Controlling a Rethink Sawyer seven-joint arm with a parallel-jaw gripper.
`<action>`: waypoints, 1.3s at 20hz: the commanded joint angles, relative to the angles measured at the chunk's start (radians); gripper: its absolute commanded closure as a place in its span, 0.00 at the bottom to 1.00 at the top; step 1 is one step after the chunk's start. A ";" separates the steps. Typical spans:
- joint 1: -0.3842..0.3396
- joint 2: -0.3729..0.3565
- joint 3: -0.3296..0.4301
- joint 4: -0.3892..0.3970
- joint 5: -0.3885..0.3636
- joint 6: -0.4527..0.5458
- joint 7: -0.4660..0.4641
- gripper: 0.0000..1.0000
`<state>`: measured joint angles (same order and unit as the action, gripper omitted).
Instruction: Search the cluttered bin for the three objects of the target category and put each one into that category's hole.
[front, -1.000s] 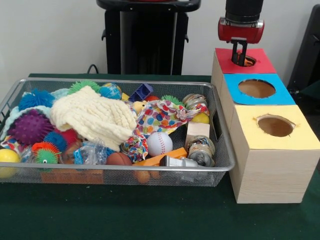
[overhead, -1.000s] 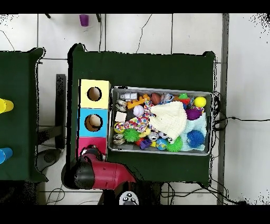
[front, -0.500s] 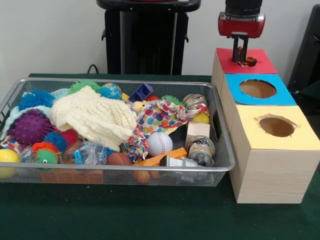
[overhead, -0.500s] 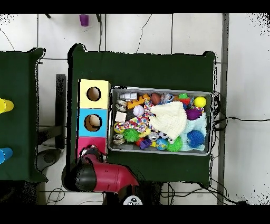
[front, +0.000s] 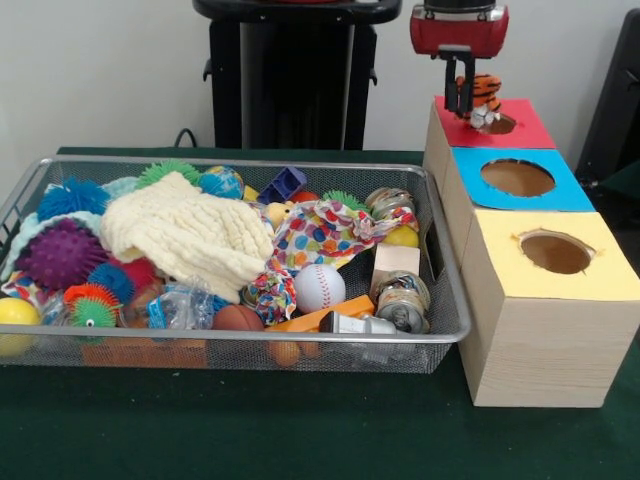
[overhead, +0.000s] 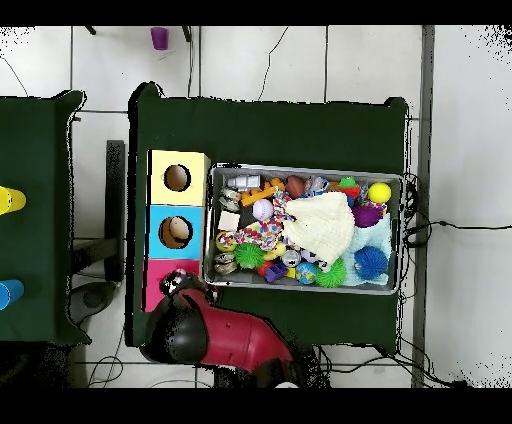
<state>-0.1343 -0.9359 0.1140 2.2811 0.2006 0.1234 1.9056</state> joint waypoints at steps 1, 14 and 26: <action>-0.067 0.006 0.129 0.022 0.002 -0.071 0.185 1.00; -0.048 0.094 0.152 0.019 0.007 -0.167 0.233 1.00; -0.030 -0.081 0.156 0.113 0.084 0.056 0.233 1.00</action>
<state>-0.1636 -0.9450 0.2046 2.3260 0.2198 0.0355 1.9060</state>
